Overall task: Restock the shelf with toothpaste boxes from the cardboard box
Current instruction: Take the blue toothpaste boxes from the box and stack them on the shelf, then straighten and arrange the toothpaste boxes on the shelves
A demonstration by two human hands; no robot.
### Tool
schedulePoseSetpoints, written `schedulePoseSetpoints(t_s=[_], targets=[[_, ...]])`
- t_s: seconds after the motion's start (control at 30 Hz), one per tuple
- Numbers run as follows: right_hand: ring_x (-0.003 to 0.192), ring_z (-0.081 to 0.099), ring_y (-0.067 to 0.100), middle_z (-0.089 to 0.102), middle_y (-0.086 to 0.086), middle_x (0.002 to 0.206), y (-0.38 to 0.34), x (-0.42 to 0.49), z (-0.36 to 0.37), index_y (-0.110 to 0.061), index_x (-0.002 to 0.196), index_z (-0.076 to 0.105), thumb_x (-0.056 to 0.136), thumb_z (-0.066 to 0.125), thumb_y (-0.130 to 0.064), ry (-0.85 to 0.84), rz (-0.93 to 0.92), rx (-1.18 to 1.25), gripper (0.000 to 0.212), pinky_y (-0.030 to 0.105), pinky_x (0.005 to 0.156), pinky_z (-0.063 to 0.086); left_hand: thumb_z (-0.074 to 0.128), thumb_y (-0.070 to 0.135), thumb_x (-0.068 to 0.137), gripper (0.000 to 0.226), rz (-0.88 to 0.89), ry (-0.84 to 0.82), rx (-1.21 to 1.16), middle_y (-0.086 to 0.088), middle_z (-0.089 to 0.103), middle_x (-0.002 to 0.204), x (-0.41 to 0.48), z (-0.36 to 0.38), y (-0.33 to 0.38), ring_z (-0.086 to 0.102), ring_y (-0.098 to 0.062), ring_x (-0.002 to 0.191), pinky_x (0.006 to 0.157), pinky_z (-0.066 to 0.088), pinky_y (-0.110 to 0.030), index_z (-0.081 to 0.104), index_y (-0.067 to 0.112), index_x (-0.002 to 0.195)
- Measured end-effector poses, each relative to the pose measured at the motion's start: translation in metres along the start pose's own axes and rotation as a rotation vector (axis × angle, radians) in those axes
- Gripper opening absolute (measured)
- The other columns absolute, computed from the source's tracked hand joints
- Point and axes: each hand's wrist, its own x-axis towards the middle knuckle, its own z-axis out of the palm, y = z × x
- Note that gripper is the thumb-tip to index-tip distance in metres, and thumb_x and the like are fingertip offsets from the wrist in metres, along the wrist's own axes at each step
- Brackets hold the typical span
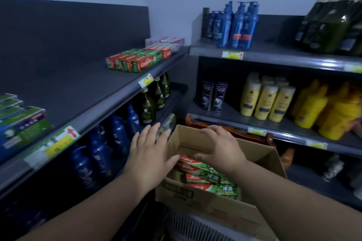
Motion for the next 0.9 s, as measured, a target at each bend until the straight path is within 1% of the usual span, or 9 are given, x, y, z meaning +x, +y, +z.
schedulePoseSetpoints(t_s=[0.07, 0.17, 0.33, 0.4, 0.5, 0.7, 0.8, 0.9], targets=[[0.141, 0.026, 0.017, 0.027, -0.01, 0.152, 0.028, -0.009, 0.003, -0.04, 0.145, 0.033, 0.079, 0.067, -0.061, -0.004, 0.048, -0.038, 0.077, 0.04, 0.118, 0.023, 0.034, 0.064, 0.092, 0.073, 0.0, -0.009, 0.003, 0.004, -0.007, 0.16, 0.009, 0.015, 0.016, -0.009, -0.019, 0.147, 0.119, -0.006, -0.04, 0.006, 0.033, 0.152], [0.143, 0.021, 0.02, 0.02, -0.008, 0.157, 0.071, -0.017, 0.007, -0.04, 0.146, 0.031, 0.081, 0.066, -0.059, -0.059, 0.11, -0.068, 0.077, 0.042, 0.119, 0.02, 0.036, 0.064, 0.091, 0.072, -0.026, -0.044, -0.017, 0.004, -0.001, 0.16, 0.026, 0.043, 0.034, -0.004, -0.018, 0.147, 0.119, -0.002, -0.04, 0.01, 0.033, 0.151], [0.144, 0.021, 0.02, 0.018, -0.007, 0.158, 0.133, -0.017, 0.015, -0.04, 0.147, 0.031, 0.081, 0.067, -0.059, -0.156, 0.151, -0.056, 0.077, 0.042, 0.12, 0.018, 0.043, 0.064, 0.089, 0.073, -0.119, -0.112, -0.02, 0.0, 0.014, 0.159, 0.048, 0.092, 0.06, 0.01, -0.02, 0.146, 0.119, 0.009, -0.04, 0.022, 0.03, 0.15], [0.144, 0.021, 0.02, 0.018, -0.007, 0.158, 0.154, -0.014, 0.022, -0.04, 0.147, 0.031, 0.081, 0.068, -0.056, -0.186, 0.164, -0.036, 0.077, 0.042, 0.12, 0.018, 0.044, 0.064, 0.088, 0.073, -0.152, -0.161, -0.027, 0.0, 0.014, 0.159, 0.055, 0.112, 0.071, 0.011, -0.02, 0.146, 0.118, 0.01, -0.04, 0.022, 0.03, 0.15], [0.143, 0.022, 0.019, 0.02, -0.006, 0.157, 0.179, -0.01, 0.036, -0.039, 0.147, 0.031, 0.08, 0.069, -0.055, -0.243, 0.187, -0.025, 0.079, 0.041, 0.119, 0.02, 0.045, 0.063, 0.089, 0.074, -0.192, -0.261, -0.041, 0.001, 0.008, 0.16, 0.066, 0.138, 0.082, 0.007, -0.021, 0.146, 0.118, 0.005, -0.04, 0.018, 0.032, 0.15], [0.143, 0.024, 0.024, 0.018, -0.004, 0.158, 0.204, 0.002, 0.071, -0.037, 0.149, 0.027, 0.078, 0.074, -0.051, -0.382, 0.258, 0.011, 0.087, 0.042, 0.118, 0.023, 0.057, 0.051, 0.088, 0.076, -0.102, -0.356, 0.003, 0.004, 0.01, 0.159, 0.093, 0.181, 0.085, 0.01, -0.02, 0.146, 0.119, 0.01, -0.041, 0.016, 0.035, 0.15], [0.144, 0.023, 0.026, 0.016, -0.003, 0.159, 0.211, 0.01, 0.085, -0.036, 0.15, 0.026, 0.078, 0.075, -0.047, -0.432, 0.293, 0.02, 0.088, 0.043, 0.119, 0.023, 0.061, 0.046, 0.087, 0.078, -0.078, -0.395, 0.035, 0.002, 0.011, 0.159, 0.109, 0.201, 0.081, 0.01, -0.021, 0.146, 0.119, 0.009, -0.04, 0.016, 0.034, 0.15], [0.143, 0.027, 0.026, 0.017, -0.002, 0.16, 0.216, 0.014, 0.098, -0.033, 0.151, 0.026, 0.079, 0.076, -0.042, -0.464, 0.336, 0.018, 0.088, 0.042, 0.117, 0.028, 0.063, 0.043, 0.086, 0.079, -0.053, -0.454, 0.058, 0.001, 0.012, 0.159, 0.123, 0.219, 0.071, 0.008, -0.021, 0.146, 0.119, 0.008, -0.041, 0.017, 0.035, 0.15]])
